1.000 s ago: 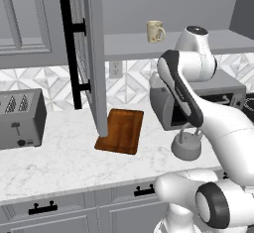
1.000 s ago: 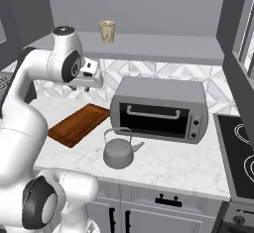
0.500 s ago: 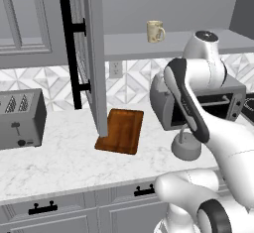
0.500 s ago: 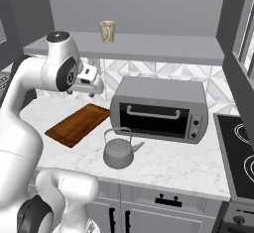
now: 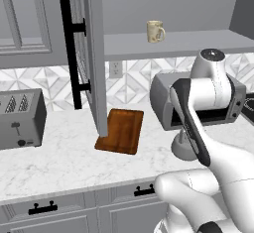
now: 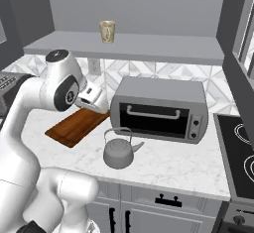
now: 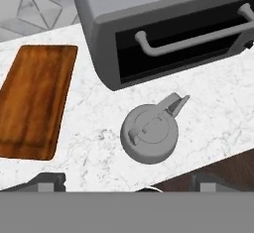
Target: Pick the kettle from the counter and place it on the tray. Then pick the mug from the cabinet and place it on the tray. Then close the cabinet doors.
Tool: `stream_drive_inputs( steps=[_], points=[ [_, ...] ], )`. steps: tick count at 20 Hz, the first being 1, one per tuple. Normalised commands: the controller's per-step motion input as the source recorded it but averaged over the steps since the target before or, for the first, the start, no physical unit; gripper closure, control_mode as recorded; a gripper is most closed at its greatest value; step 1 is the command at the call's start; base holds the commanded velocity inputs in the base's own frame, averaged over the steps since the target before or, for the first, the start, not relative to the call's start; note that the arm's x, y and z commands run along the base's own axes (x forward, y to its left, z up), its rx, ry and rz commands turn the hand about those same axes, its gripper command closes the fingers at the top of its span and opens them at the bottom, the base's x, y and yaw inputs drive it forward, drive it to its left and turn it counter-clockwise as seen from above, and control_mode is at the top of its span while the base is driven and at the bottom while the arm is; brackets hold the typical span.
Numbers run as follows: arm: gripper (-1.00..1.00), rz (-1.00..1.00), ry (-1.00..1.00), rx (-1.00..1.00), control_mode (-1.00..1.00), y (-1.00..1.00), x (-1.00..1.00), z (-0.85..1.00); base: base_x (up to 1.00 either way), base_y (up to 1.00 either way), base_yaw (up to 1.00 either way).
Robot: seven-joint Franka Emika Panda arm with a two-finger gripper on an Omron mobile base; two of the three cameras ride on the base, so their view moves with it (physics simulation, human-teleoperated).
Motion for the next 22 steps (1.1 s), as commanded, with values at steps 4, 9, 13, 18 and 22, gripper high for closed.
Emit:
stream_drive_inputs(
  steps=[4,9,13,18,22],
  points=[
    [-1.0,-0.2,0.01,0.0,-1.0,-0.2,0.0,-0.28,0.0,0.0,0.0],
    [-1.0,-0.14,0.01,0.0,-1.0,-0.03,0.04,-0.13,0.0,0.0,0.0],
    [-1.0,-0.08,0.02,0.0,-1.0,0.0,0.22,-0.13,0.0,0.0,0.0],
    [-1.0,0.0,0.05,0.0,-1.0,0.0,0.24,-0.38,0.0,0.0,0.0],
    [-1.0,0.0,0.06,0.0,-1.0,-0.05,0.08,-0.47,0.0,0.0,0.0]
  ],
)
